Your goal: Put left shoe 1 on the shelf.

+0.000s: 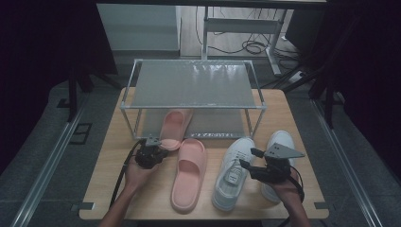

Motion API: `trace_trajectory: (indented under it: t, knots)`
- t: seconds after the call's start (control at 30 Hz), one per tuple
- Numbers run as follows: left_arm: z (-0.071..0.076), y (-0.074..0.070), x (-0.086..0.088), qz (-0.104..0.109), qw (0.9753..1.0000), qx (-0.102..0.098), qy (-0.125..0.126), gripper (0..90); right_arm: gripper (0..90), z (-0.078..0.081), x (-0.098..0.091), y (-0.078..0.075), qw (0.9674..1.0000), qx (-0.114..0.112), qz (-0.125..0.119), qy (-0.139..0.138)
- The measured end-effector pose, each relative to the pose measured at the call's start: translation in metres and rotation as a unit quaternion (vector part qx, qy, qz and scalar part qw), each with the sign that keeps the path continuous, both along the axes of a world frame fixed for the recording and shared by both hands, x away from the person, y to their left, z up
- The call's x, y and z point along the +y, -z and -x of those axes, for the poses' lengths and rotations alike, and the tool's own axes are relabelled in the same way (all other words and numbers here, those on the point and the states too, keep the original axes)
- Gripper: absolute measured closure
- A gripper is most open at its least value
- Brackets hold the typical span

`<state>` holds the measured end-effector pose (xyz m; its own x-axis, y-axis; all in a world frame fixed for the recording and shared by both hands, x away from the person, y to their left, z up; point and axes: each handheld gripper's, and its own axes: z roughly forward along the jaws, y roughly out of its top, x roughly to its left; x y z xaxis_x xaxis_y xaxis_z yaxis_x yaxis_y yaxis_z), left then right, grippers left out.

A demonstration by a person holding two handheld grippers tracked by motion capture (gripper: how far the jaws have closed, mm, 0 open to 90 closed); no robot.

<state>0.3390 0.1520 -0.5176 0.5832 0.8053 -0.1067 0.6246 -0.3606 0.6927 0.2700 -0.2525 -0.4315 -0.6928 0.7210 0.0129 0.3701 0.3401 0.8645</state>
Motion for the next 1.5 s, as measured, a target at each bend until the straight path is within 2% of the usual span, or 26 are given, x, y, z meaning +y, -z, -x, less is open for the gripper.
trace_trajectory:
  t: [0.77,0.87,1.0,1.13,1.5]
  knots:
    - [-0.045,0.003,-0.021,-0.001,0.9999,0.009,-0.014,90.0,38.4,0.000,0.001,0.000,1.0000,0.000,0.001,-0.001]
    - [-0.049,0.003,-0.025,-0.006,0.9998,0.010,-0.018,90.0,38.3,0.000,0.000,0.000,1.0000,-0.002,-0.001,0.000]
    - [-0.054,0.003,-0.028,-0.008,0.9997,0.013,-0.019,90.0,38.4,0.000,0.001,0.000,1.0000,0.000,0.001,-0.001]
    - [-0.058,0.005,-0.030,0.001,0.9996,0.015,-0.024,90.0,38.4,0.000,0.001,0.000,1.0000,-0.001,0.001,-0.001]
    - [-0.060,0.006,-0.031,0.012,0.9994,0.017,-0.027,89.6,38.4,0.000,0.000,0.000,1.0000,-0.002,0.000,-0.001]
